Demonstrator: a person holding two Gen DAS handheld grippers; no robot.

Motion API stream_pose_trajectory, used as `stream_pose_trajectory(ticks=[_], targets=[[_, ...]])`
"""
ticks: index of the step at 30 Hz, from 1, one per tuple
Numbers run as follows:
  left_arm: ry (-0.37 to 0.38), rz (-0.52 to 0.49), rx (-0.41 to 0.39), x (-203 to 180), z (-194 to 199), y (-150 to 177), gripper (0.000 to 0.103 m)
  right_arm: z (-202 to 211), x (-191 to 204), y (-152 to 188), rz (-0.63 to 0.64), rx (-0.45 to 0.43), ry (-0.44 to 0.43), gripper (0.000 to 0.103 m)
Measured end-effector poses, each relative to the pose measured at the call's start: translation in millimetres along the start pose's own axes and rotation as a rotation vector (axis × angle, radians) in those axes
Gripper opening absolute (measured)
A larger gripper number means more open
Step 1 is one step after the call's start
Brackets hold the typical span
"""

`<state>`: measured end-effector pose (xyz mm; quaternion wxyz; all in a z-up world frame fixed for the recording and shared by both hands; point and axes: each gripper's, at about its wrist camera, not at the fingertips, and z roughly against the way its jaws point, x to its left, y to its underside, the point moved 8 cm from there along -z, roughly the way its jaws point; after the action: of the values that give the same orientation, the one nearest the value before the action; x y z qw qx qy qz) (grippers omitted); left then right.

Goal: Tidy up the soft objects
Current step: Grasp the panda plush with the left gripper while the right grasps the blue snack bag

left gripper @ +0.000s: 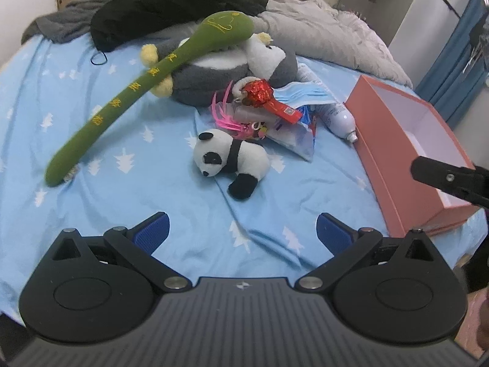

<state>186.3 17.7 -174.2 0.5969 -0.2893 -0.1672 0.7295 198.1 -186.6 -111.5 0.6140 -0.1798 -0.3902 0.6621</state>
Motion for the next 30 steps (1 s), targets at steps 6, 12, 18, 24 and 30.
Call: stream_pose_trajectory(ticks=[6, 12, 18, 24, 30], targets=[[0.022, 0.015, 0.014, 1.7, -31.2, -6.8, 0.094, -35.3, 4.7, -10.4, 0.018, -0.016, -0.027, 0.084], [0.061, 0.045, 0.045, 5.4, -69.6, -8.3, 0.078, -90.6, 2.4, -13.1, -0.028, 0.072, -0.070, 0.083], [0.073, 0.074, 0.074, 15.6, -106.6, -10.9, 0.060, -138.8, 4.1, -18.9, -0.033, 0.110, -0.077, 0.067], [0.103, 0.060, 0.102, 14.7, -137.4, -11.3, 0.045, -184.3, 1.0, -22.4, 0.010, 0.138, -0.041, 0.057], [0.129, 0.062, 0.107, 16.1, -153.7, -11.7, 0.036, -217.1, -3.6, -20.6, 0.045, 0.151, -0.020, 0.046]])
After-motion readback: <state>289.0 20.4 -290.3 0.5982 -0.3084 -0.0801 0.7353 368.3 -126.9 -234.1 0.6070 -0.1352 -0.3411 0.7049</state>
